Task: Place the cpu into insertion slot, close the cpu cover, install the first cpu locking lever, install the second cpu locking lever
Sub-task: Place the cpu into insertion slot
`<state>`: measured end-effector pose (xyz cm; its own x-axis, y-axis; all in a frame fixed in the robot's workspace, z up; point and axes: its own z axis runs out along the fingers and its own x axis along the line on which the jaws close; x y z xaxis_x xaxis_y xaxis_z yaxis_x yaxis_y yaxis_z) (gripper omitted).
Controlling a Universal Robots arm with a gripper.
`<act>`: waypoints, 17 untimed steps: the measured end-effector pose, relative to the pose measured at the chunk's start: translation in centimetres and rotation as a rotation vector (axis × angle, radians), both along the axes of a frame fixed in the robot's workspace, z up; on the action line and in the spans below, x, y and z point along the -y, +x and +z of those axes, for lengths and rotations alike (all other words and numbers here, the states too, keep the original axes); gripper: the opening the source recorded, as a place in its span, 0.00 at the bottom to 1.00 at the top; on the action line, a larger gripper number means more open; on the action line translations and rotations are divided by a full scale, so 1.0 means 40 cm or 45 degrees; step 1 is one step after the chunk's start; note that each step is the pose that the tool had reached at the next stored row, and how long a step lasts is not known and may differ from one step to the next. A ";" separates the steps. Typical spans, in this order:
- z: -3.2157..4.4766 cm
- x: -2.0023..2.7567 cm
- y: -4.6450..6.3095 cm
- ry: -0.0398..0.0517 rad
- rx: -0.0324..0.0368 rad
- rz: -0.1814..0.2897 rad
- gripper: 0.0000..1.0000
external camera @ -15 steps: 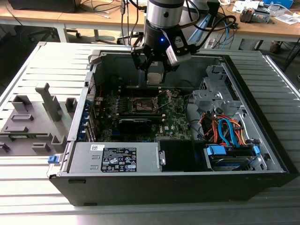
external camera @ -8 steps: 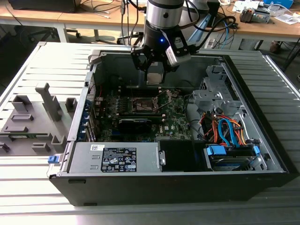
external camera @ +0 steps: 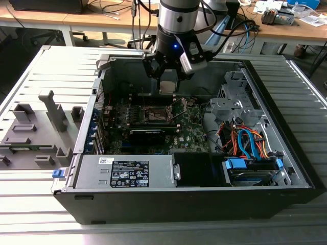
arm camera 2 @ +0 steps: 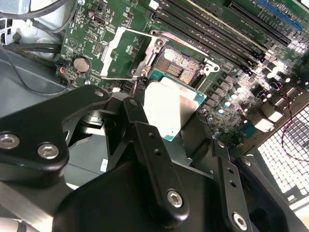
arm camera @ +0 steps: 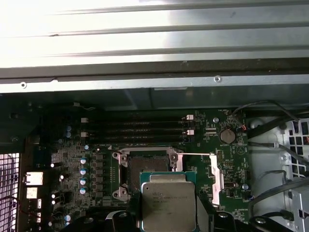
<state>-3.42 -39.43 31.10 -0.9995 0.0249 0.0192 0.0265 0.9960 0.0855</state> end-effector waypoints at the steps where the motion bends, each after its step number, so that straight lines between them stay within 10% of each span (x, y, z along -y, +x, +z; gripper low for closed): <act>1: -0.001 0.000 -0.001 0.000 0.0000 0.000 0.54; 17: -0.011 0.001 -0.009 0.000 -0.0001 0.000 0.54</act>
<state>-3.78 -39.45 30.65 -0.9995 0.0248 0.0192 0.0264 0.9960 0.0854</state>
